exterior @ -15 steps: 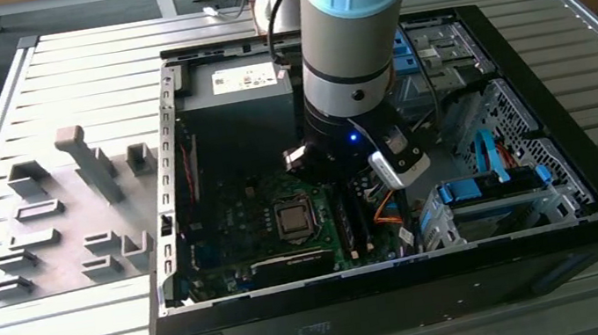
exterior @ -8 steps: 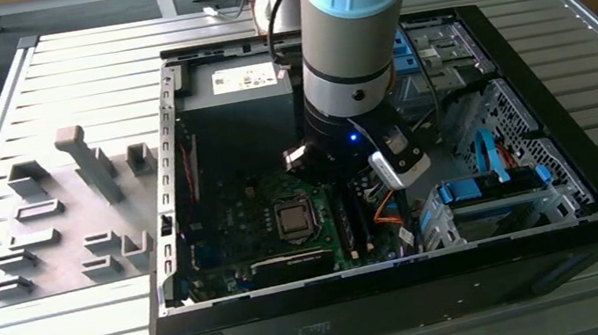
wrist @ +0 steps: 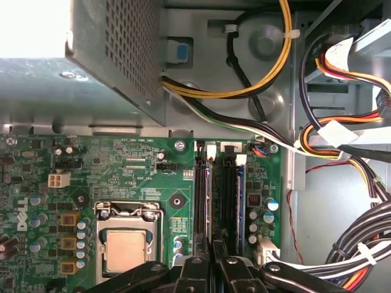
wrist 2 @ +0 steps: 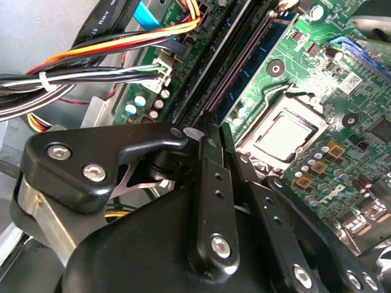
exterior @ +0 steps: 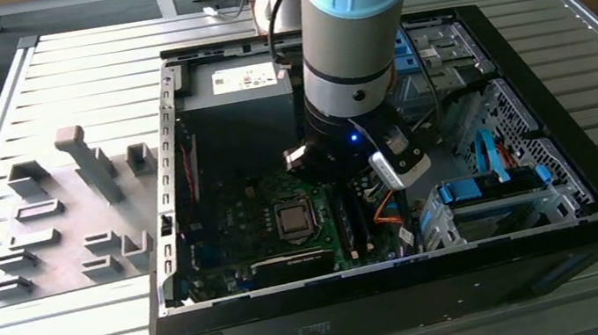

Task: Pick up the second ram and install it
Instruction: 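Insert the second ram into the second slot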

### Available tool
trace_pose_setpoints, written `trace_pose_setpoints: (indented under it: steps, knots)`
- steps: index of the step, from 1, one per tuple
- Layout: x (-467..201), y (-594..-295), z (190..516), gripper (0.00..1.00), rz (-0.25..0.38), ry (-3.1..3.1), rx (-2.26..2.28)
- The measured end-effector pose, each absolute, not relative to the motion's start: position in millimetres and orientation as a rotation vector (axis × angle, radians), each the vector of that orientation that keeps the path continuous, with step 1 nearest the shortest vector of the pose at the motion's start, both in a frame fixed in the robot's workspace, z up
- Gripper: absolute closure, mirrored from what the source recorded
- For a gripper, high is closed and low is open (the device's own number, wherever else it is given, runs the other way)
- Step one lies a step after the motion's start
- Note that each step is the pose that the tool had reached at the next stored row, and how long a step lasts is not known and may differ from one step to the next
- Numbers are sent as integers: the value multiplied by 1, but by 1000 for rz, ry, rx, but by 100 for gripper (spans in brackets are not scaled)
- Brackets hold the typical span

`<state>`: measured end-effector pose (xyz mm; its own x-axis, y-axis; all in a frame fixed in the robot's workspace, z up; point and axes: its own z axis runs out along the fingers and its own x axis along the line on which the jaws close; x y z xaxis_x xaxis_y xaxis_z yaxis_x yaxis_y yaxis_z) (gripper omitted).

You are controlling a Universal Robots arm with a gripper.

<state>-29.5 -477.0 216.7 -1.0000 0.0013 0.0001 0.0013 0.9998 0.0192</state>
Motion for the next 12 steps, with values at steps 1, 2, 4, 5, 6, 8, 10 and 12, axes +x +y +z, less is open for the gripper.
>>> trace_pose_setpoints:
  steps: [1,2,4,5,6,8,10,12]
  knots:
    - [-29,-477,217,86,-30,-3141,-6]
    - [-29,-477,217,86,-30,-3141,-12]
    - [-29,-477,217,86,-30,-3141,-25]
    - [-29,-477,217,86,-30,-3141,-30]
    - [-29,-477,216,86,-30,-3142,-33]
    - [-29,-477,215,86,-30,-3141,-33]
    - [-29,-477,214,86,-30,-3141,-33]
    - [-29,-477,213,86,-30,-3141,-33]
